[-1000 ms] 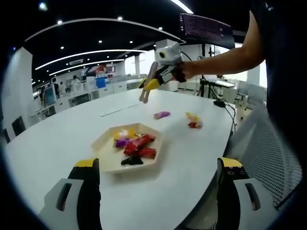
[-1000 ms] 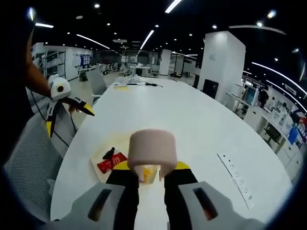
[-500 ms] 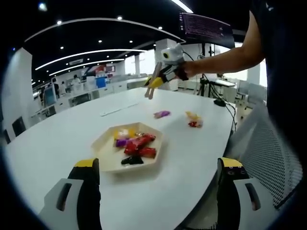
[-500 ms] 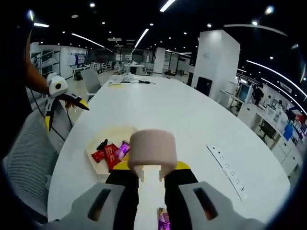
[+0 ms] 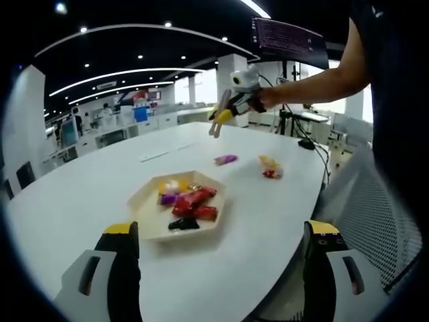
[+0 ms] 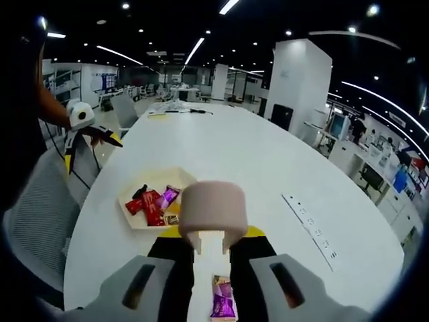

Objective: Place the target food into the container with the food tongs after gripping and lifting it, then release it inside without dropping or visibly crushing the food.

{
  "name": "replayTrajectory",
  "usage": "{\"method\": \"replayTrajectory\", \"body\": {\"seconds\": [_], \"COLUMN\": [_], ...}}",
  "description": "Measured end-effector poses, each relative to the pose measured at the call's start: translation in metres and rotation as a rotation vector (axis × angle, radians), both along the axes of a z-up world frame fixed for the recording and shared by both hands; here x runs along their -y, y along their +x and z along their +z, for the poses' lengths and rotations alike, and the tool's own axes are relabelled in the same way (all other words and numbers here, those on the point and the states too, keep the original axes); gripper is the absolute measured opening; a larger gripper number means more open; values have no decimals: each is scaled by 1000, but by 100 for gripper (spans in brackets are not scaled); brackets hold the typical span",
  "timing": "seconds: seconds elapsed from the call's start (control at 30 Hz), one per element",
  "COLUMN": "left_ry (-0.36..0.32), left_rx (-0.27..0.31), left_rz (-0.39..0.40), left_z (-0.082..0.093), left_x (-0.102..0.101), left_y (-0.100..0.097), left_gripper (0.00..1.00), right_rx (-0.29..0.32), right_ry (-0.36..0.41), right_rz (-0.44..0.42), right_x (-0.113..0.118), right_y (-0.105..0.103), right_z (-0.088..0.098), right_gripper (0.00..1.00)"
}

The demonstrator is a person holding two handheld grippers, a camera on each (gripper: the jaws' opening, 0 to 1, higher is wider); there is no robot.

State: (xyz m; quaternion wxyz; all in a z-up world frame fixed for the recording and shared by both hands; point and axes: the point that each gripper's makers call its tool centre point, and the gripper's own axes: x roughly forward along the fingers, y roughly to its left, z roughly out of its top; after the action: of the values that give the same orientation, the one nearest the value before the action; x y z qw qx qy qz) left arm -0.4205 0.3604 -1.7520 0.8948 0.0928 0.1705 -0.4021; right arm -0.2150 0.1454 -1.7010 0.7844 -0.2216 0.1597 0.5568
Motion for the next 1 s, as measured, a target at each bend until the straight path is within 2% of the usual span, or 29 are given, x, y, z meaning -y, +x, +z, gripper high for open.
{"method": "replayTrajectory", "body": {"seconds": [0.47, 1.0], "left_ry": [4, 16], "left_rx": [1, -7], "left_rz": [3, 2], "left_z": [0, -4], "left_x": [0, -1], "left_y": [1, 0], "left_gripper": [99, 99], "right_rx": [-12, -7], "right_ry": [-20, -32], "right_rz": [-30, -42], "right_x": [25, 45], "right_y": [7, 10], "right_z": [-13, -13], "right_gripper": [19, 19]}}
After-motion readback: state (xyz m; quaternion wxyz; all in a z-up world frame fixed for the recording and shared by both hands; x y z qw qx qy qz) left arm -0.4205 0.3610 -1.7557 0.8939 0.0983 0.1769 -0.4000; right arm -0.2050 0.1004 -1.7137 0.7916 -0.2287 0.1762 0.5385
